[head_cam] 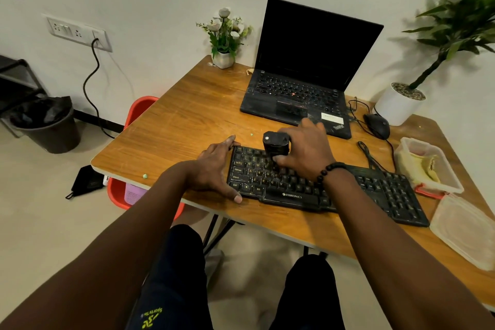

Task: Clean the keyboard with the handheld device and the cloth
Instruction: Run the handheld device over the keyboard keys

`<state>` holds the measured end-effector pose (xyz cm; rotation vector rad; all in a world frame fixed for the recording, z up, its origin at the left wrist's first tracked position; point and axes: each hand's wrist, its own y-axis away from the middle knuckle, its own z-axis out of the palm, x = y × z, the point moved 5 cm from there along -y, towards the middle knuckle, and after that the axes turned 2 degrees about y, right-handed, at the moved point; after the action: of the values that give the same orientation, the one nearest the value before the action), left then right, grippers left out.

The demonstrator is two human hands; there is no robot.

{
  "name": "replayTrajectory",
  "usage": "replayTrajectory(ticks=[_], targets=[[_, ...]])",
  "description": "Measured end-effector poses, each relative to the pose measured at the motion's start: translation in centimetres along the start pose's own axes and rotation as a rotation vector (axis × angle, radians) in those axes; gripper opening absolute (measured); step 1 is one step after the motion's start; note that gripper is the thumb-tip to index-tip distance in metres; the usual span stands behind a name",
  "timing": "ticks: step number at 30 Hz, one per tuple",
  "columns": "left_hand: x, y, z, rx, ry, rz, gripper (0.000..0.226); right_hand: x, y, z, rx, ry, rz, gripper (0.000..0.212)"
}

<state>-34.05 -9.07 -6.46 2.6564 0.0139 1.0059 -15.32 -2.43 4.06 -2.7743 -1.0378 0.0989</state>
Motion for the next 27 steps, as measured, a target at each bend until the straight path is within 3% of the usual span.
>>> replayTrajectory(ticks=[2,4,7,11,16,19,21,24,27], targets=[[0.1,0.0,0.1,0.000,-0.003,0.004,0.159,-0.2,-0.1,0.5,-0.086,-0.062,-0.032,0.035],[0.1,0.1,0.0,0.000,-0.005,0.006,0.158,-0.4,0.1,0.7,-0.150,0.042,-0.084,0.035],[0.1,0.1,0.0,0.002,-0.005,0.005,0.160,-0.1,-0.6,0.0,-0.119,0.137,-0.081,0.039],[0.1,0.1,0.0,-0.001,-0.006,0.001,0.162,-0.1,-0.2,1.1,-0.186,-0.144,-0.039,0.050],[0.0,0.0,0.0,0.006,-0.006,-0.011,0.161,-0.2,-0.7,-0.2,-0.121,0.115,-0.106,0.039],[0.2,0.1,0.0,0.009,-0.007,-0.006,0.159,-0.7,-0.7,-0.1,-0.169,-0.088,-0.098,0.047],[0.3,0.2,0.0,0.013,-0.008,-0.009,0.158,-1.0,-0.3,0.5,-0.226,-0.012,-0.144,0.042],[0.2,0.2,0.0,0.005,-0.004,-0.011,0.159,-0.7,-0.9,-0.2,-0.177,0.196,-0.172,0.037],[0.1,0.2,0.0,0.005,-0.002,-0.014,0.162,-0.6,-0.9,-0.2,-0.200,-0.065,-0.092,0.046]])
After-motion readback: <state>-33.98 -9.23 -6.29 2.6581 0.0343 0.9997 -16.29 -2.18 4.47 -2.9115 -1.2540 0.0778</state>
